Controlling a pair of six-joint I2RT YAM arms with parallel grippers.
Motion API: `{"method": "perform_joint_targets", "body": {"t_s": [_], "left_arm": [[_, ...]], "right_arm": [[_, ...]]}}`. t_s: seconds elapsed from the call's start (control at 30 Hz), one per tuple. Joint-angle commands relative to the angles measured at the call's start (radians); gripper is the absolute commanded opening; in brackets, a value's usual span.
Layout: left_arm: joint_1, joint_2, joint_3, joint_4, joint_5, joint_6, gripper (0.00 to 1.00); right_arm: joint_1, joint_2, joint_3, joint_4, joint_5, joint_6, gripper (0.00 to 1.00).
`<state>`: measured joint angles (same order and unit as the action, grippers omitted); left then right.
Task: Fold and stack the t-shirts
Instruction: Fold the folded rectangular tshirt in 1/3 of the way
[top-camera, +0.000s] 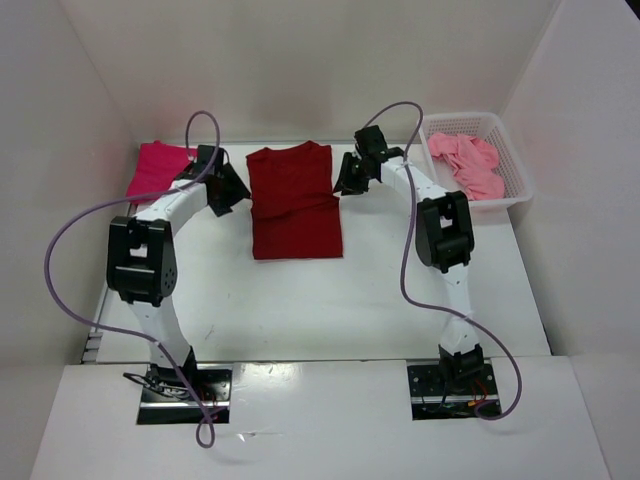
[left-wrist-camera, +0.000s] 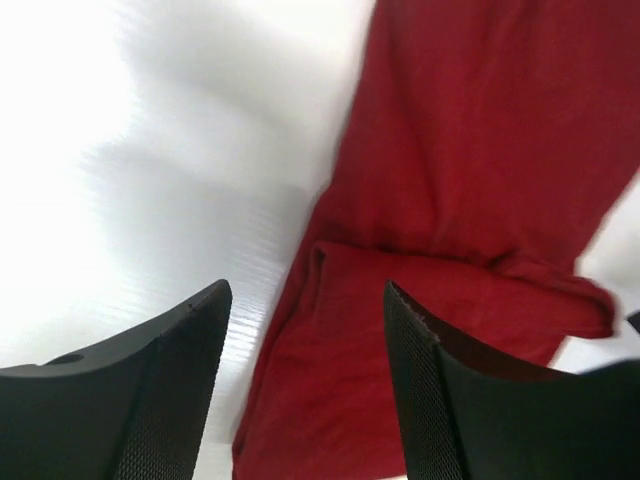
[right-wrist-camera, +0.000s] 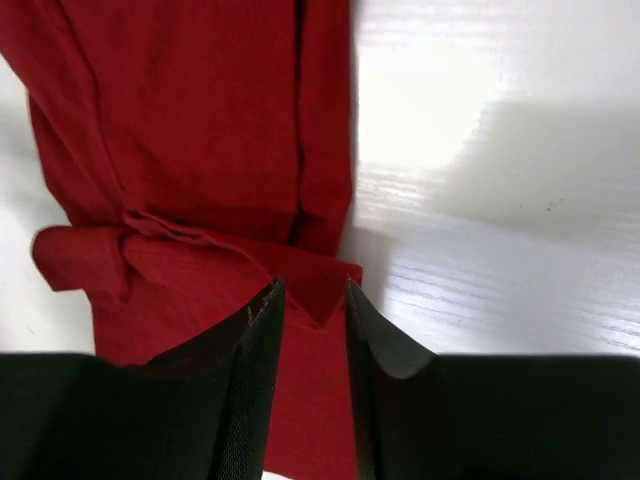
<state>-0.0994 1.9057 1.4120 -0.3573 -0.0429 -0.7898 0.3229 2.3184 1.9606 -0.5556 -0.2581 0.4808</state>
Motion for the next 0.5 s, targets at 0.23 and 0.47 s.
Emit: {"method": "perform_joint_targets", "body": {"t_s": [0.23, 0.47], "left_arm": [[-0.097, -0.218, -0.244, 0.188, 0.238, -0.143, 0.29], [-0.184, -0.192, -0.369, 0.256, 0.270, -0.213, 0.22]], "right_arm": [[0.099, -0.162, -0.026, 0.006, 0.037, -0.031, 0.12], [0.266, -0.016, 0.070, 0.029, -0.029, -0.022, 0.00]]}}
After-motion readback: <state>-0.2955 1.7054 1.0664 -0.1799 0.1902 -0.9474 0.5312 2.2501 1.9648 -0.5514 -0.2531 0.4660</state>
